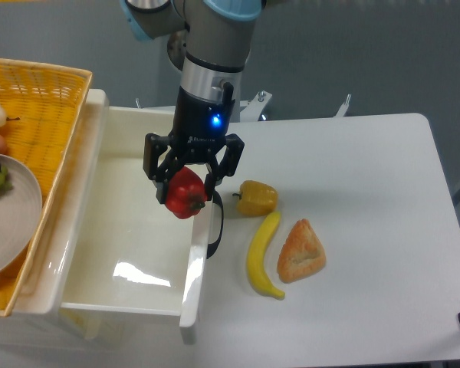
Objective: Place the red pepper in the upper white drawer
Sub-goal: 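Move the held red pepper toward the drawer's side wall, then carry the red pepper out of the drawer back over the table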
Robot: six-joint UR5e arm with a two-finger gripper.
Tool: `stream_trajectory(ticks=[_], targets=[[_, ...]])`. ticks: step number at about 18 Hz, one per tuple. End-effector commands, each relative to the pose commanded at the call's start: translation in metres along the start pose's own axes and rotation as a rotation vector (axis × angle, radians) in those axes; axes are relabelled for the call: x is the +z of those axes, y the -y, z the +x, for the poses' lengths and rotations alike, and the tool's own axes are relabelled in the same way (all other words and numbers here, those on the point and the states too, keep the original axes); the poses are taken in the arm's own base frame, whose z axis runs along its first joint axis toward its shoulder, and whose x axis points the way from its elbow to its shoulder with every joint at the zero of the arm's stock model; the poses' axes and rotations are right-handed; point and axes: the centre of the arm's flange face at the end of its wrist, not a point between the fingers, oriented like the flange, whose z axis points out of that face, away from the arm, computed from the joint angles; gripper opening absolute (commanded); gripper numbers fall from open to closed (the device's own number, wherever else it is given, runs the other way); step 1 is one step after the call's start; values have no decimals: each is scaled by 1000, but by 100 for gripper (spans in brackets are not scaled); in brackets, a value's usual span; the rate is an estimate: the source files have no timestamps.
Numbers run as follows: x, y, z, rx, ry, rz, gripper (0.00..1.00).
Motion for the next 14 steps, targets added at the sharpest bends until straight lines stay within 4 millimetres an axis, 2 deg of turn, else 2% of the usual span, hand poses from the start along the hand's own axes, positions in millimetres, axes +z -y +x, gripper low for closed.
stream_trajectory(ticks=[6,14], targets=[[8,-4,3,26,7,-14,53],[10,0,-17,20,155,-4,53]])
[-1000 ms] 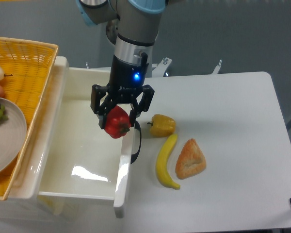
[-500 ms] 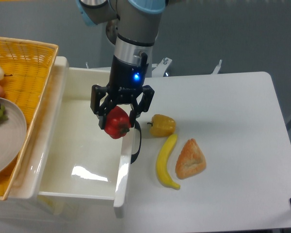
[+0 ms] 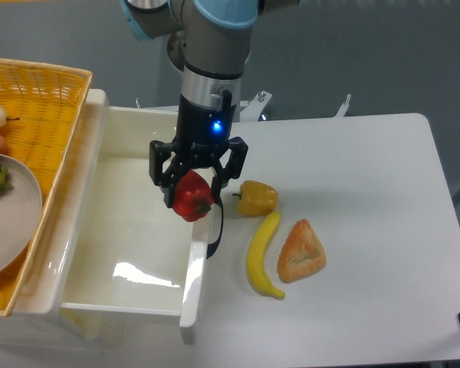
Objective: Place the red pepper in the upper white drawer
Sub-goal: 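Carry the red pepper out of the drawer back over the table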
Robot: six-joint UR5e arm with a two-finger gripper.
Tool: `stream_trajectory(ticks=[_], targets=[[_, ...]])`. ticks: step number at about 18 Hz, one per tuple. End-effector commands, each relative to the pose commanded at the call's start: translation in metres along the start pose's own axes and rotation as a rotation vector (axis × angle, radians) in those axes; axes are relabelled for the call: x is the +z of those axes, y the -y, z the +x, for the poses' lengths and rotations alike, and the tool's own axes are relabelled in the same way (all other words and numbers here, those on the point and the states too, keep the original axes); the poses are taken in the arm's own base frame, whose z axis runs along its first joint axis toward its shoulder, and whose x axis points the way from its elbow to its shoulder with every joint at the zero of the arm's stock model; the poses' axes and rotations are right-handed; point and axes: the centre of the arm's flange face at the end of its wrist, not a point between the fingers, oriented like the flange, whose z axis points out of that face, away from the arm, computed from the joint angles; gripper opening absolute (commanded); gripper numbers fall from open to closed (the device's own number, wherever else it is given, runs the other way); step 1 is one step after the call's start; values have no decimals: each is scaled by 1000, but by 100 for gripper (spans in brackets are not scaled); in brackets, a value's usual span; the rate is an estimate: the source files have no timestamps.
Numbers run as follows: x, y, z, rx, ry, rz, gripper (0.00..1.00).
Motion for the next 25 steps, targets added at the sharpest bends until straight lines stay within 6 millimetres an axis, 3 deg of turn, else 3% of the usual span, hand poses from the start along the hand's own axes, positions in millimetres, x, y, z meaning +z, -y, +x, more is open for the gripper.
stream_trajectory(ticks=[4,11,22,25], targets=[[-1,1,-12,-25,69,3,53],[-20,8,-53,-124,142,23,53],[-47,-7,-156,-224,232,5,54],[-53,-9,-175,-259,249,11,54]])
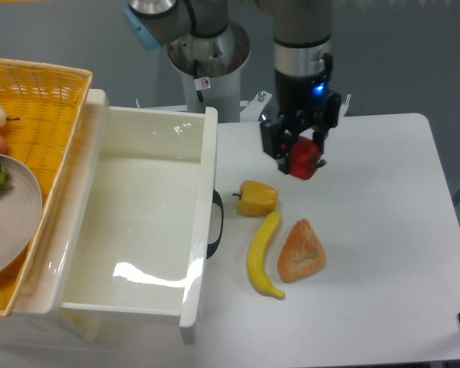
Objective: Place the red pepper in the upper white drawer
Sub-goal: 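Carry the red pepper out of the drawer back over the table, then carry the red pepper up and away past the yellow pepper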
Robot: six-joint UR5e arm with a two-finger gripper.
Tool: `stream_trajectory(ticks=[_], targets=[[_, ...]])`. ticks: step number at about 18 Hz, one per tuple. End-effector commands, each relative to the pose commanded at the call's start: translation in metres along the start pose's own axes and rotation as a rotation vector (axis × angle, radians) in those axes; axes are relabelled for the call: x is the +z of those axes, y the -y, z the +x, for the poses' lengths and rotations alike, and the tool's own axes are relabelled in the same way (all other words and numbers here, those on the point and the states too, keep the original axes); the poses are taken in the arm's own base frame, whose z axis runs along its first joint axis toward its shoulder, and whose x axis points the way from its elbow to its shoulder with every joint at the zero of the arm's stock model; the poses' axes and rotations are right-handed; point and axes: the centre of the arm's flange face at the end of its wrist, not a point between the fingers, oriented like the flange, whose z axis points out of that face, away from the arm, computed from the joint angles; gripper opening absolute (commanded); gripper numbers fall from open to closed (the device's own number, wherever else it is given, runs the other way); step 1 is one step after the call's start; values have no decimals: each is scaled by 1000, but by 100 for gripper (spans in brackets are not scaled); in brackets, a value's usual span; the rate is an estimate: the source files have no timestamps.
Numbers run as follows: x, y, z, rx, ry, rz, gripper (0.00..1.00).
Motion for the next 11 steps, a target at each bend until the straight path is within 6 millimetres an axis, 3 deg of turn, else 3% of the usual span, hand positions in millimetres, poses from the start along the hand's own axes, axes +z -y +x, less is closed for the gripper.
stream_trajectory(ticks=[3,11], targets=[[13,-11,-14,-2,115,-23,54],[11,4,-48,-75,176,-37,54]])
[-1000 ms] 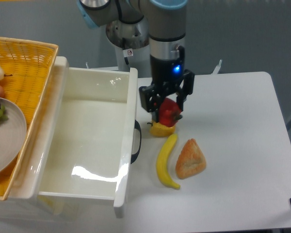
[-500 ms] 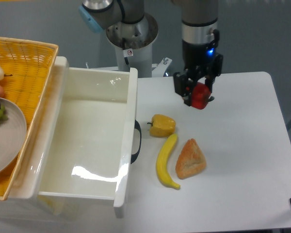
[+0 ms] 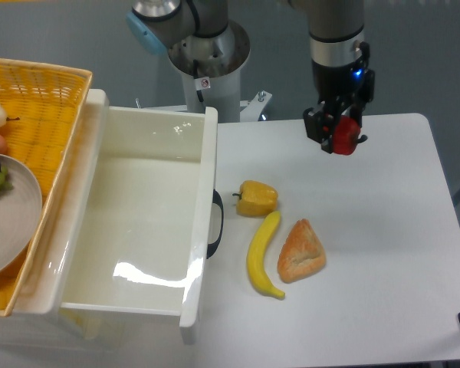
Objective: Place the red pepper in the upper white drawer
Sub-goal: 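Carry the red pepper up and away past the yellow pepper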
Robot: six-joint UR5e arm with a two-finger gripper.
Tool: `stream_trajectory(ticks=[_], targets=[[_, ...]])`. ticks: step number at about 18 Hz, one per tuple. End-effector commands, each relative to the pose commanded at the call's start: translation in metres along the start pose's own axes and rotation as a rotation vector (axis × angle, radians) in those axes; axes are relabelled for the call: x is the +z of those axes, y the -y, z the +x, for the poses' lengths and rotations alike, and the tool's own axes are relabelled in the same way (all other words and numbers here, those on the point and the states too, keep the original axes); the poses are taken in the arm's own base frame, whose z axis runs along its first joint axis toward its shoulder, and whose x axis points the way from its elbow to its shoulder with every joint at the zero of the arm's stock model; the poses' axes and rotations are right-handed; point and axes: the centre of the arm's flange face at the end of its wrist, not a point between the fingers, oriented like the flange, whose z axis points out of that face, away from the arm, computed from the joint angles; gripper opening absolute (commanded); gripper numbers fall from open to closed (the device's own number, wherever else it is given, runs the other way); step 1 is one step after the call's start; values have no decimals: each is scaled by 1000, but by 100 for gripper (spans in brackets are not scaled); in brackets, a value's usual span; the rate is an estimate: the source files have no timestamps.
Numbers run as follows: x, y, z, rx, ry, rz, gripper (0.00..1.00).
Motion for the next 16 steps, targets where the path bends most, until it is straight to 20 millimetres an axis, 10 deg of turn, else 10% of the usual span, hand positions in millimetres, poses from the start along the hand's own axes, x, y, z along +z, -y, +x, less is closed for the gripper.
stream_trajectory(ticks=[16], targets=[[1,15,-100,-287,56,-137,54]])
